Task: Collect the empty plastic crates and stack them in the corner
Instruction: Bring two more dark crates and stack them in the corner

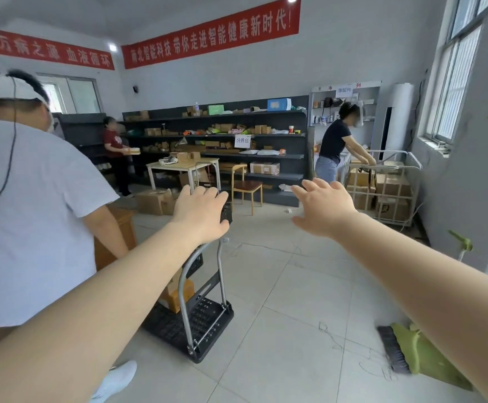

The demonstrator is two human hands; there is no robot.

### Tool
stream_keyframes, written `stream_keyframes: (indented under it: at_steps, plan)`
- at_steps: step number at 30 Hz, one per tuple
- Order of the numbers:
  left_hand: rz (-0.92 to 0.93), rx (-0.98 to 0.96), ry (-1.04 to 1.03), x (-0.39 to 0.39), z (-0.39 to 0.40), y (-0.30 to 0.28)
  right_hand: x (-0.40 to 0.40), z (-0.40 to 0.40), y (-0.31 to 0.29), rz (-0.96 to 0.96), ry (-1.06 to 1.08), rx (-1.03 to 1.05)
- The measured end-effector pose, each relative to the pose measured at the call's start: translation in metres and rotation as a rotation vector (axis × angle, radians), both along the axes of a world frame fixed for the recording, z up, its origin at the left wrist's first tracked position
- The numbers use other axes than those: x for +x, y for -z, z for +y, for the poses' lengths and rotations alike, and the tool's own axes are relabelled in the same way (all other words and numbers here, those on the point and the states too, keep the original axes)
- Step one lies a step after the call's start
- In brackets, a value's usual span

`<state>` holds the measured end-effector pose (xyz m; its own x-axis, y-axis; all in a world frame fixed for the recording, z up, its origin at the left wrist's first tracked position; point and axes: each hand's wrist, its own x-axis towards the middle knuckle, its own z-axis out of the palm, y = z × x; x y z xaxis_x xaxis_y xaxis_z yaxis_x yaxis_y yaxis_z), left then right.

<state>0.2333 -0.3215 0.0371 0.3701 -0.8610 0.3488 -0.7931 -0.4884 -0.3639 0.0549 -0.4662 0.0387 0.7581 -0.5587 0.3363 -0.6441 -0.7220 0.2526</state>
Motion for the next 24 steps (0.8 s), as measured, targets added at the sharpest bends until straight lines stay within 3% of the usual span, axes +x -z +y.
stream_keyframes:
  at_steps: [14, 24]
  plan:
    - [-0.003, -0.057, -0.015, 0.115, -0.202, -0.014, 0.12, -0.201, -0.011, -0.021, -0.053, -0.019]
    - [0.012, -0.101, -0.154, 0.191, -0.361, -0.019, 0.217, -0.379, -0.022, -0.038, -0.186, -0.015]
